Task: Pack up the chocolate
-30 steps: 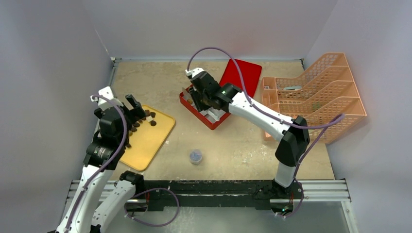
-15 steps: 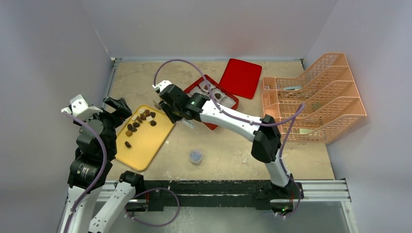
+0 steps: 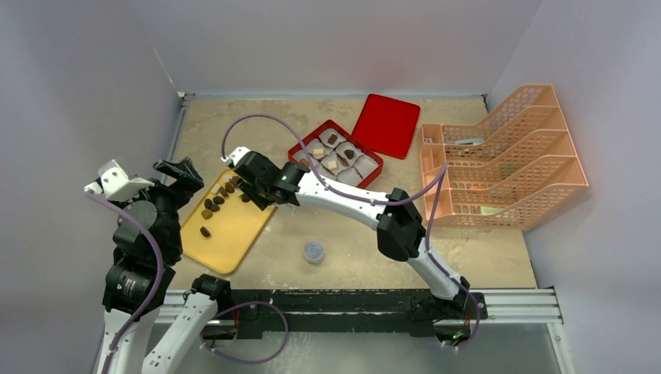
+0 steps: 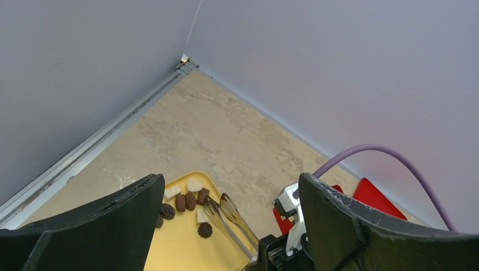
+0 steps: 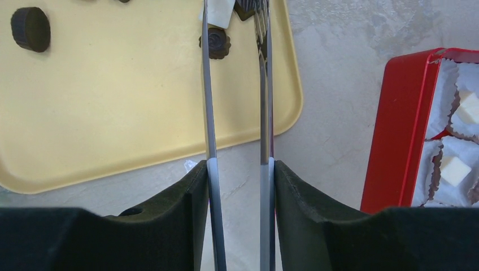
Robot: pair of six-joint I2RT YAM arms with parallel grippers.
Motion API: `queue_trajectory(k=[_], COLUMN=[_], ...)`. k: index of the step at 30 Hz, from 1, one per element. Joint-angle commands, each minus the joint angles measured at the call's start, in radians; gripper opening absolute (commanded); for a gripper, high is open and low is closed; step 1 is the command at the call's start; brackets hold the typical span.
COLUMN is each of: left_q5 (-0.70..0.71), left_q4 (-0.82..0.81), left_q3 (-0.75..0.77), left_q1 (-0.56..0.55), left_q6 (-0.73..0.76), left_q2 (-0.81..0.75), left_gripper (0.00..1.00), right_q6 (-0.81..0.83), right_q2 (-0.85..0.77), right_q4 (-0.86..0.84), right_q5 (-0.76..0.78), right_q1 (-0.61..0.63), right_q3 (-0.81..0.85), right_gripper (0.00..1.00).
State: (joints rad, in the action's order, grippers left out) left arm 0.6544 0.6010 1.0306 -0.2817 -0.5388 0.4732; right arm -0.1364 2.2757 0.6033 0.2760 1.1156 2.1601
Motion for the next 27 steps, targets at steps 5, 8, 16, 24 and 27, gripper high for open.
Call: queue_trajectory(k=[5,8,16,24,27], left_q5=[0.016,0.012,0.011,0.004,0.003], left_q4=[-0.018,-0.018,-0.022,-0.026,-0.030], left_q3=[0.033,0.032,0.040,0.042,0.042], left_q1=[0.003,0.003,0.003,0.003,0.003], left_q6=[0.001,0.000,0.004,0.003,0.003], left_q2=[-0.004,-0.004,-0.001,0.008,0.010], left_gripper=[0.88,0.88,0.88,0.88,0.88], right_q6=[0.094,0.097,0.054,0.037,0.034], right_q2=[0.024,0.054,0.047,0.038,0.036], right_q4=[0.009,0.038,0.026,0.043,0.049], right_q5=[0.033,0.023,-0.016,-0.039,-0.043], right_q1=[-0.003,-0.004,-0.001,0.008,0.015], right_q3=[0.089,0.122,0.108,0.090,0.089], right_gripper=[0.45,0.45,0.44,0.44,0.44])
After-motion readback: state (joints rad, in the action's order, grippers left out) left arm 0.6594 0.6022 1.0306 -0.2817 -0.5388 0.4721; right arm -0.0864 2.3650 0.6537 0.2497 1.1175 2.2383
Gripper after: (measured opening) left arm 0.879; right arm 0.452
